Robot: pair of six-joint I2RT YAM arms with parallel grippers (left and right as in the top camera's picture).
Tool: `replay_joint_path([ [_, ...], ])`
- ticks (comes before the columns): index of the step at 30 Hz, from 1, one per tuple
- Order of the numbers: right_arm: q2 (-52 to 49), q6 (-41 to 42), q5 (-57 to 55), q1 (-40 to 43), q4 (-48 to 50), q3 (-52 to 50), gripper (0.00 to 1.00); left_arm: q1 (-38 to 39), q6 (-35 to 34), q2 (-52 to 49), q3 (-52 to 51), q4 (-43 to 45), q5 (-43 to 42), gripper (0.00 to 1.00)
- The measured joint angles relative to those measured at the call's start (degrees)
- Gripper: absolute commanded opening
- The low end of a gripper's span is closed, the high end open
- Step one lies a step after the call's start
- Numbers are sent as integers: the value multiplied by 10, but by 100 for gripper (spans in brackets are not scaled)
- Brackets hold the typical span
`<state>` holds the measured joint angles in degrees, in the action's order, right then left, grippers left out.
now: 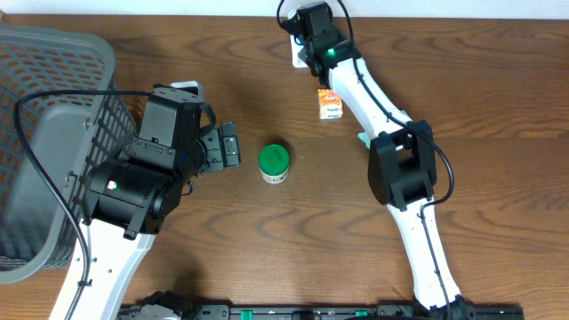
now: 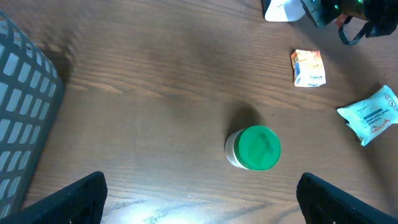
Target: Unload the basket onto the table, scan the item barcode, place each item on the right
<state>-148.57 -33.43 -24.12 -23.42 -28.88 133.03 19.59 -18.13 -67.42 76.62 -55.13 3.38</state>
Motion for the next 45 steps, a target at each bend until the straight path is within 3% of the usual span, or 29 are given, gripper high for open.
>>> replay_joint_path([
  [10,0,-68,-51,-3,-19,0,1,0,0,0,0,0,0,98],
  [16,16,-52,-53,-9,-119,1,1,0,0,0,0,0,0,98],
  [24,176,52,-19,26,-357,2,1,0,0,0,0,0,0,98],
  [28,250,141,-11,103,-476,20,1,0,0,0,0,0,0,98],
  [32,253,216,-11,203,-530,13,1,0,0,0,0,0,0,98],
  [36,236,275,-10,312,-511,-33,1,0,0,0,0,0,0,98],
  [45,223,336,-22,501,-315,-214,1,0,0,0,0,0,0,98],
])
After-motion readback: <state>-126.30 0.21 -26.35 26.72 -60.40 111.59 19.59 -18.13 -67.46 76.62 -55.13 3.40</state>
